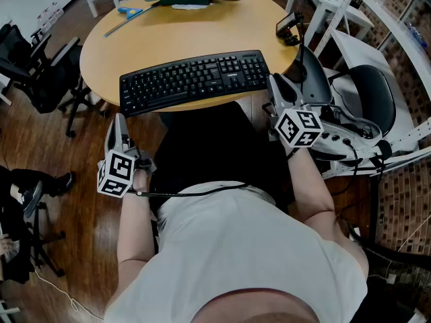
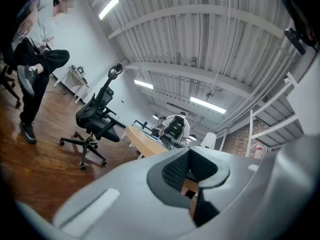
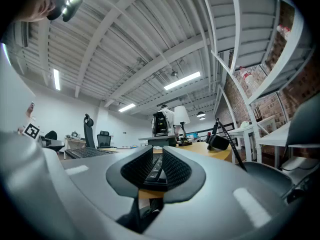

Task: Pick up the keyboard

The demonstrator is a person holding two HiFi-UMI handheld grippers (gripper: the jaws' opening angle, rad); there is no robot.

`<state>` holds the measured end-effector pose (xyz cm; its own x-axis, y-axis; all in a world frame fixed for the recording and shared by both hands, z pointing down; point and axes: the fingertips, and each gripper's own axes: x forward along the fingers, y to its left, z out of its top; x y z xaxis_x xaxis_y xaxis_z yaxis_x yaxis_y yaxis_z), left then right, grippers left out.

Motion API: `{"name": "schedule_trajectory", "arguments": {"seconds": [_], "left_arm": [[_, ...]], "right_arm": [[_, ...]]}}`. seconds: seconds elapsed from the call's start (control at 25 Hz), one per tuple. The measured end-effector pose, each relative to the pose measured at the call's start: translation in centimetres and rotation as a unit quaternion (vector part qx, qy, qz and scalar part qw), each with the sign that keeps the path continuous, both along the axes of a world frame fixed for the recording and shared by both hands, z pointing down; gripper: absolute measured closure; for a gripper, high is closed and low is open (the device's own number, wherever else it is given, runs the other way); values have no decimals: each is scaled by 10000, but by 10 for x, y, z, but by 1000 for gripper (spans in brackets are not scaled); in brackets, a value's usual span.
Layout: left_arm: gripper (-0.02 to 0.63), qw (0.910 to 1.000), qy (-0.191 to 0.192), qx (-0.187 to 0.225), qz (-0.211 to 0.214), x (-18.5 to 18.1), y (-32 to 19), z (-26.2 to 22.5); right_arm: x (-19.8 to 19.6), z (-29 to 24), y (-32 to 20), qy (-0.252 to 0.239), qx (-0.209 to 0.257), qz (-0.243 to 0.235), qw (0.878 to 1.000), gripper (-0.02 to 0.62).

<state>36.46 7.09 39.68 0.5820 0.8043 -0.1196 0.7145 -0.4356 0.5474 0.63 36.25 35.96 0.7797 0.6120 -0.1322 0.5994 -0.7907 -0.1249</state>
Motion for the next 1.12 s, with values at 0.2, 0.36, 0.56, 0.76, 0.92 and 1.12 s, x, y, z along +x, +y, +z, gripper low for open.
{"name": "schedule_trajectory", "arguments": {"seconds": [0.2, 0.36, 0.56, 0.76, 0.92, 1.12], "left_arm": [[279, 10000, 34, 25, -3, 0, 0, -1], [276, 9999, 64, 72, -40, 1, -2, -1], [276, 10000, 38, 18, -65, 2, -4, -2], [257, 9988, -340, -351, -6, 7, -1, 12], [187, 9938, -902, -637, 153, 5, 20, 17], [160, 9798, -1823, -798, 188, 4, 14, 34]], "right_arm": [[0, 0, -1, -1, -5, -9, 10000, 534], [1, 0, -1, 3, 2, -6, 10000, 534], [1, -1, -1, 16, 11, -22, 10000, 534], [-3, 3, 0, 34, 29, -18, 10000, 534], [-13, -4, 6, 95, 1, 109, 9999, 534], [0, -3, -2, 115, 64, -28, 9999, 534]]}}
